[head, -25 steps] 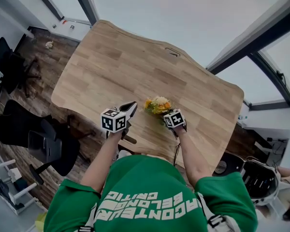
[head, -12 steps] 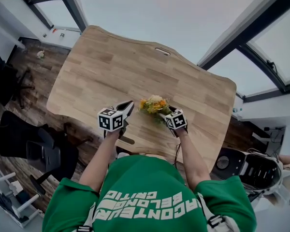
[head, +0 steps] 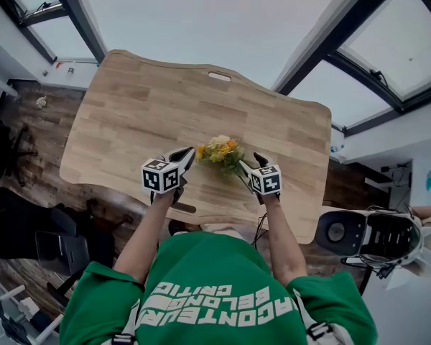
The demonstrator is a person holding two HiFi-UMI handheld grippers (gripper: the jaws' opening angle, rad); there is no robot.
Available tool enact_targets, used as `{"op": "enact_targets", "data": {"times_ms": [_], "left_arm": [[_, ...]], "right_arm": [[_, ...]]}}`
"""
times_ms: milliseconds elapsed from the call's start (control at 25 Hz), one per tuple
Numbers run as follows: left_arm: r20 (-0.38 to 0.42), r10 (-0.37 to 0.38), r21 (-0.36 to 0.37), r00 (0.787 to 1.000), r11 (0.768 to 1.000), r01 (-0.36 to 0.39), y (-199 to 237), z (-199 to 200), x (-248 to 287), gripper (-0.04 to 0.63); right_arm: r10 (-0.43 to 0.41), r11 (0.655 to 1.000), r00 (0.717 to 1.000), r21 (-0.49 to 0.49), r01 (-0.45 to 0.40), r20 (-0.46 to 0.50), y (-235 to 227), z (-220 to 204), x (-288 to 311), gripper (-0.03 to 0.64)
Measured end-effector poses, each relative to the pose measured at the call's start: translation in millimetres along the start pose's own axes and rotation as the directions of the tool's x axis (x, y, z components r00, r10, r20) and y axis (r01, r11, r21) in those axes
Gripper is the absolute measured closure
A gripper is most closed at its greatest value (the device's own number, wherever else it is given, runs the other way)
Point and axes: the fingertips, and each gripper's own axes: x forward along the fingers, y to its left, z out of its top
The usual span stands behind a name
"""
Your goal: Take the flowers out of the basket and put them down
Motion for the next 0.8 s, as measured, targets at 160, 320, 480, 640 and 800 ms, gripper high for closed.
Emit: {"op": "enact_targets", "data": {"times_ms": [160, 320, 480, 640, 800], "left_arm": [[0.002, -0.035, 0.019, 0.999, 0.999, 0.035, -11.5, -2.8, -9.6, 0.583], [-0.003, -0.062, 0.036, 0.998, 0.997, 0.062, -20.1, -7.0, -15.9, 0.583], [-0.002, -0.084, 0.049, 0.996, 0.995, 0.084, -27.1, -11.2, -24.7, 0.583], [-0.005, -0.108, 0.061, 0.994, 0.992, 0.108, -37.2, -20.3, -37.6, 0.583], [-0.018, -0.129, 0.072, 0.991, 0.989, 0.13, -46.7, -31.1, -47.6, 0.583]], "right_arm": [[-0.046, 0.996, 0.992, 0.08, 0.037, 0.114, 9.1, 12.5, -40.5, 0.418], [-0.099, 0.985, 0.971, 0.16, 0.065, 0.219, 17.3, 19.9, -78.3, 0.533], [-0.142, 0.976, 0.952, 0.196, 0.09, 0.27, 28.8, 20.0, -107.1, 0.612], [-0.161, 0.967, 0.943, 0.237, 0.092, 0.29, 48.4, 10.0, -129.6, 0.612], [-0.182, 0.958, 0.937, 0.269, 0.1, 0.298, 65.9, -6.6, -142.8, 0.612]]}}
